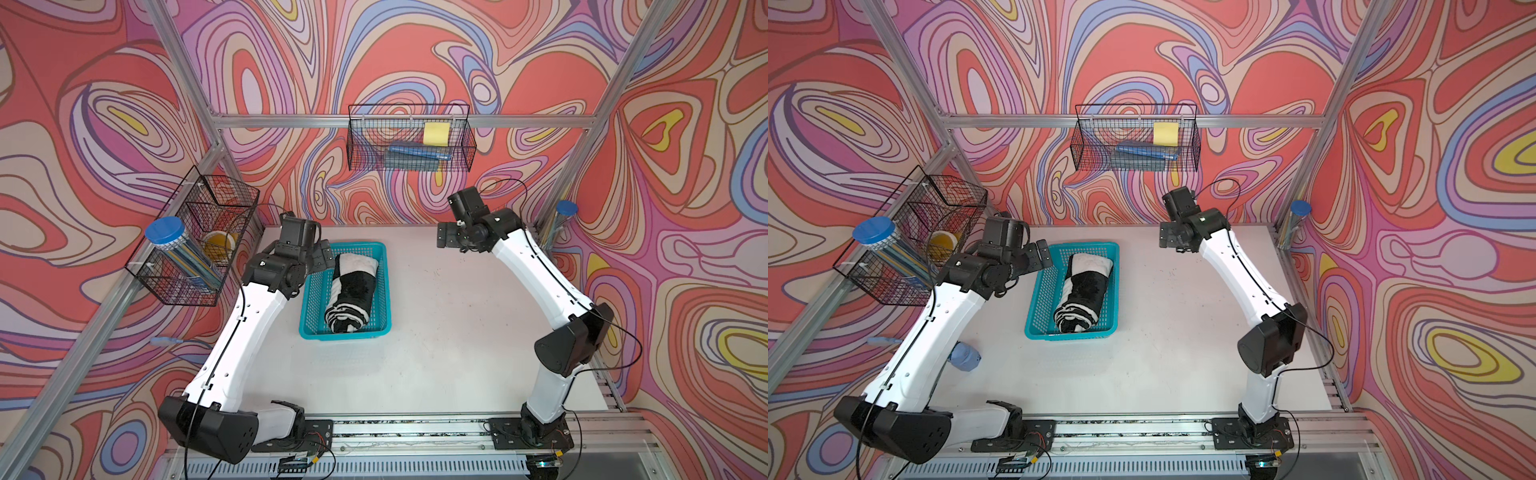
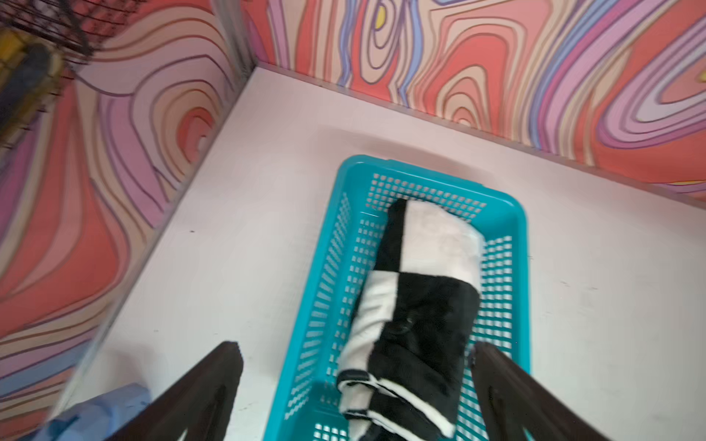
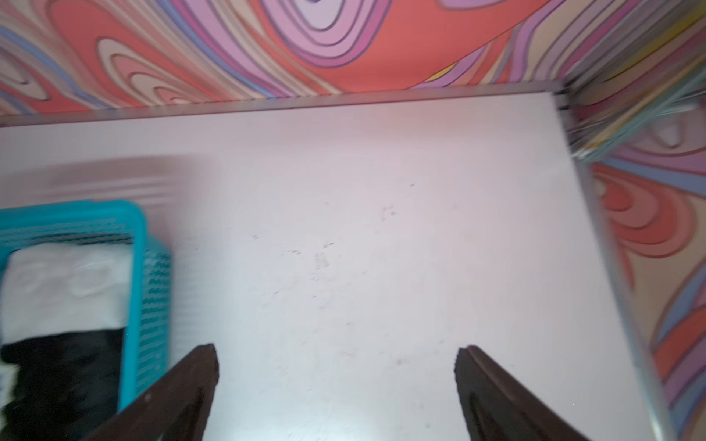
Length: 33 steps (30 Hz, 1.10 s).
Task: Roll up the pillowcase
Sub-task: Reset both arms
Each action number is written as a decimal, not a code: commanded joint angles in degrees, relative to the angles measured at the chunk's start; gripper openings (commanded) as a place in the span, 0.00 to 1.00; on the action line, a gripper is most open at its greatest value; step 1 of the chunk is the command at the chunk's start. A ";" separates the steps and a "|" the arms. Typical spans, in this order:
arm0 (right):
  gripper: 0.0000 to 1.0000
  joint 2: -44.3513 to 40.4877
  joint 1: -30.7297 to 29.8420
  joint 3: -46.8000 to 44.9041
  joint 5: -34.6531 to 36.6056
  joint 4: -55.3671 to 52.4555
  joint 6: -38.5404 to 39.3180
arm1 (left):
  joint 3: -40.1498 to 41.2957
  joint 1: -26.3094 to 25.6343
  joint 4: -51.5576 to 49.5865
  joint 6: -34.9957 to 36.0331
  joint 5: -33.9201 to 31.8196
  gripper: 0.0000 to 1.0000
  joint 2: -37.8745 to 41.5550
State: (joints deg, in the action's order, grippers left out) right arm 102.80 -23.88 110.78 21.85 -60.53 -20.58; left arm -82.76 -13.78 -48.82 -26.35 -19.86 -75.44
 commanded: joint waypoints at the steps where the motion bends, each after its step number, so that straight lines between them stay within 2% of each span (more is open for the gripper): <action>1: 0.98 -7.00 3.16 -9.95 4.38 11.04 8.40 | 8.56 3.38 4.63 9.09 -1.62 0.99 0.95; 3: 0.98 -10.45 7.27 -19.33 -4.77 21.76 12.27 | 13.26 8.31 12.16 15.56 10.50 0.99 1.92; 4: 0.98 -11.74 9.05 -24.65 -9.90 27.94 16.85 | 15.65 9.19 15.55 19.15 12.32 0.99 1.37; 6: 0.98 -12.77 10.09 -32.63 -8.97 35.11 19.53 | 20.46 10.30 20.54 21.64 10.59 0.99 0.04; 9: 0.98 -14.38 12.77 -42.39 -12.07 44.49 20.28 | 30.42 14.32 32.65 20.92 16.23 0.99 0.47; 12: 0.98 -15.91 14.88 -50.20 -14.46 53.02 19.11 | 43.57 16.30 55.17 18.26 14.48 0.99 2.07; 17: 0.98 -14.92 17.14 -56.46 -16.15 60.71 20.59 | 55.58 16.65 81.80 19.16 10.66 0.99 -6.02; 21: 0.98 -12.78 20.48 -58.73 -19.15 64.49 18.84 | 57.34 16.77 86.89 20.33 15.29 0.99 -7.53; 24: 0.98 -10.51 22.46 -63.55 -23.75 75.42 16.10 | 60.96 16.48 93.95 21.14 17.04 0.99 -7.55; 29: 0.98 -8.20 23.86 -62.24 -24.32 75.89 17.23 | 66.34 15.45 108.12 20.99 13.36 0.99 -11.99; 33: 0.98 -9.50 24.32 -65.34 -22.97 80.60 17.85 | 66.14 15.27 107.27 21.06 13.79 0.99 -11.66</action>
State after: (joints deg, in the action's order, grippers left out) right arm 94.72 -0.08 47.33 -0.89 14.11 -3.27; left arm -18.15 1.89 57.12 -5.34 -6.44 -85.62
